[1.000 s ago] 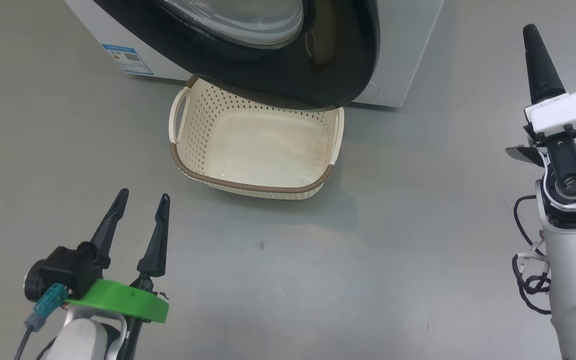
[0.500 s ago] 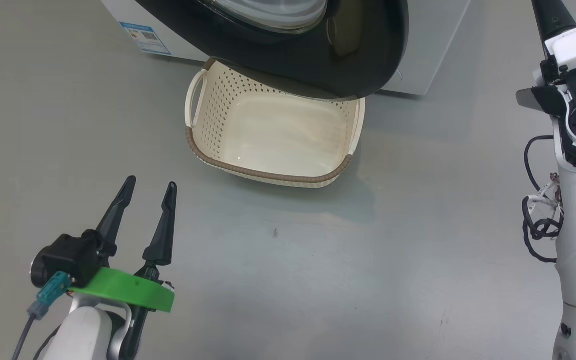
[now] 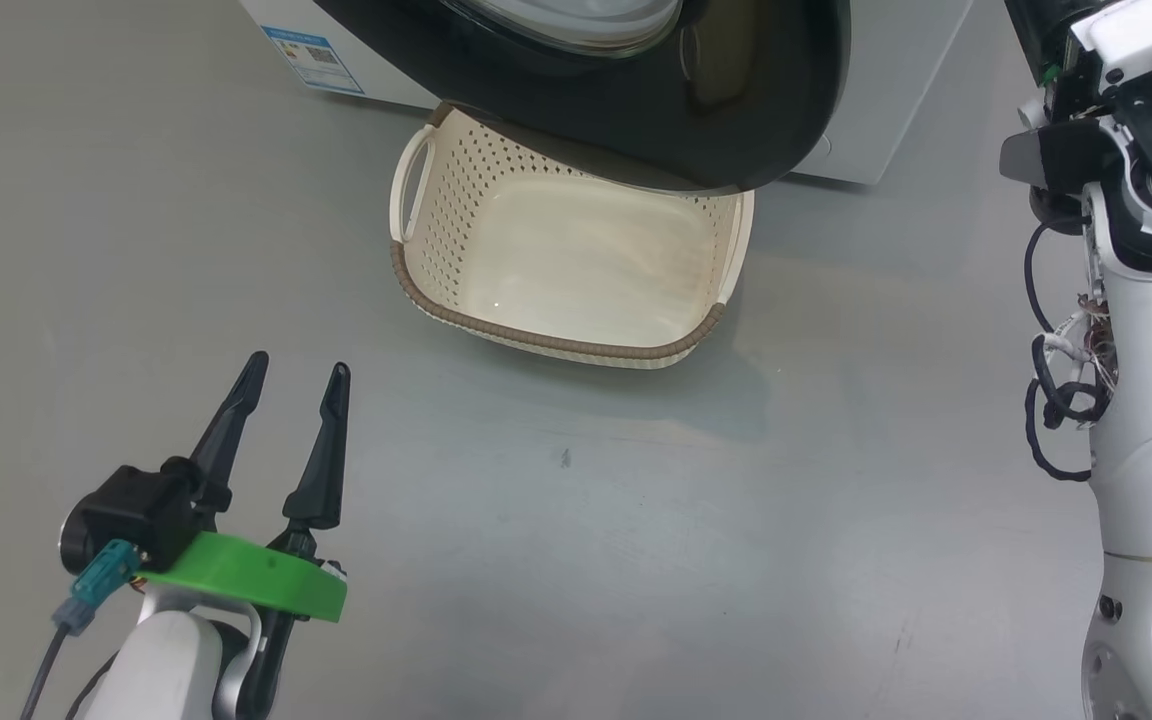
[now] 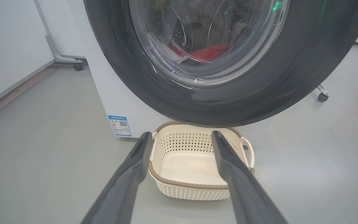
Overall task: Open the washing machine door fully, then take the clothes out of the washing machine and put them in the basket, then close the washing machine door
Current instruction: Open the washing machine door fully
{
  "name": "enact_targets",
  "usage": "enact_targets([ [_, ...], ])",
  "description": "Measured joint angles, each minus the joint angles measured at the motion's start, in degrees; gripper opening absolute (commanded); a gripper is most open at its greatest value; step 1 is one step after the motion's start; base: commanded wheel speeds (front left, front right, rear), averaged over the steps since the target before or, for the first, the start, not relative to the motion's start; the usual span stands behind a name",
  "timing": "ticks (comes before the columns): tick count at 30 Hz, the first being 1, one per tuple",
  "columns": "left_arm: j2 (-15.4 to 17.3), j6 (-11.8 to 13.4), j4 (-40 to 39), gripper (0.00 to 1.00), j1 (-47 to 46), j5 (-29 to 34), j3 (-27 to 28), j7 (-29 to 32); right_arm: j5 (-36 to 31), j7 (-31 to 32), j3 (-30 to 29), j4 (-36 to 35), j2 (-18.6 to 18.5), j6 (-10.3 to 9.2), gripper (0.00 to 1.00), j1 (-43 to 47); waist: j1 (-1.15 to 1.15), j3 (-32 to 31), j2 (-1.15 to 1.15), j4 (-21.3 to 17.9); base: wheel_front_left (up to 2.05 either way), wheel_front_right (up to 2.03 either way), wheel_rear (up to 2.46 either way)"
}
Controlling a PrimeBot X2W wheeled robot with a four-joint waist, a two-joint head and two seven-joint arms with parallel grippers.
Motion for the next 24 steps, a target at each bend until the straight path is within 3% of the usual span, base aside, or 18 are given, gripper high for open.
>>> enact_targets([
  [10,0.0,0.0,0.2,1.0,-0.2,-0.3,0.0,0.0,6.8,2.8,-3.0,6.2,0.8,-0.02,0.0,-3.4,0.0,0.4,0.0,0.7,0.0,0.0,0.0],
  [24,-0.1,0.0,0.3,1.0,-0.3,-0.4,-0.5,0.0,12.0,8.3,-1.0,12.2,1.1,-0.07,0.0,-7.8,0.0,1.0,0.0,1.4,0.0,0.0,0.0],
])
